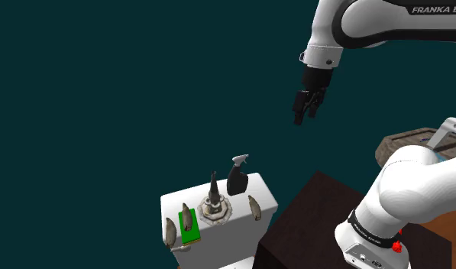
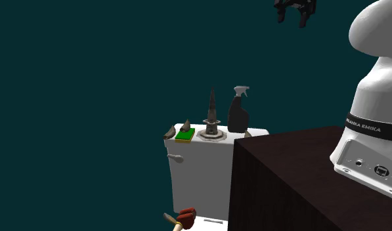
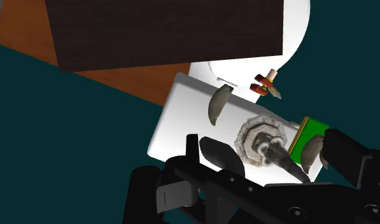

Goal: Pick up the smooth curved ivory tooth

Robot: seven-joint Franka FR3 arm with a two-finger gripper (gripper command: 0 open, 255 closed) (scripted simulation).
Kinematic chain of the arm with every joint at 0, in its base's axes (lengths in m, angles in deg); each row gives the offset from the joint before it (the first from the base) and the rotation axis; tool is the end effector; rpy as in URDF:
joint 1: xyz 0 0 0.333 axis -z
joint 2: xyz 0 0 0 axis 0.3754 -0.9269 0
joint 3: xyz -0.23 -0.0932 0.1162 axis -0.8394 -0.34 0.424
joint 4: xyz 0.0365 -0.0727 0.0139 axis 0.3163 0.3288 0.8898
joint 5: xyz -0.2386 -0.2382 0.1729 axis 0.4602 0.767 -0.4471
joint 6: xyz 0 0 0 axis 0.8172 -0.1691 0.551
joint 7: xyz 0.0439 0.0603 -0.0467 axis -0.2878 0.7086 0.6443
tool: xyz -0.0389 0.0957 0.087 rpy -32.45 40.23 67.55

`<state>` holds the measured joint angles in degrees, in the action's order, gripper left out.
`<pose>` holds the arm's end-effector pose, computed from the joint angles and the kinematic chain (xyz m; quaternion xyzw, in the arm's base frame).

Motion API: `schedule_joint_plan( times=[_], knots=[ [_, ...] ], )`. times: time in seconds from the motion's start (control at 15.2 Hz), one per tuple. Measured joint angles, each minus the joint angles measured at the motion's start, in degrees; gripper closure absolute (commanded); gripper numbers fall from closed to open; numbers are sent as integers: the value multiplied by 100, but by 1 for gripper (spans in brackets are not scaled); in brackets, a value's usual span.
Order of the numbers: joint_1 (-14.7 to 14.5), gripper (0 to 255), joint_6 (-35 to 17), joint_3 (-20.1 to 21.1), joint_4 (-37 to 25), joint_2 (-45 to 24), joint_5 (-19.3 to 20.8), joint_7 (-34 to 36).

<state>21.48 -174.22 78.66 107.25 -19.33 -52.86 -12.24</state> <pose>0.3170 0.0151 0.4952 -0.9974 0.0146 0.0322 0.0621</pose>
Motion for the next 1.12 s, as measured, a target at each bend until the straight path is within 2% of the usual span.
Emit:
schedule_joint_plan(
  times=[0.13,0.26,0.66,1.12],
  knots=[
    [-18,0,-95,43,69,-4,-33,33],
    [-80,0,-459,191,280,-78,-144,138],
    [-329,0,-1769,737,859,-479,-530,510],
    [-569,0,-3446,1396,1186,-1443,-873,919]
  ],
)
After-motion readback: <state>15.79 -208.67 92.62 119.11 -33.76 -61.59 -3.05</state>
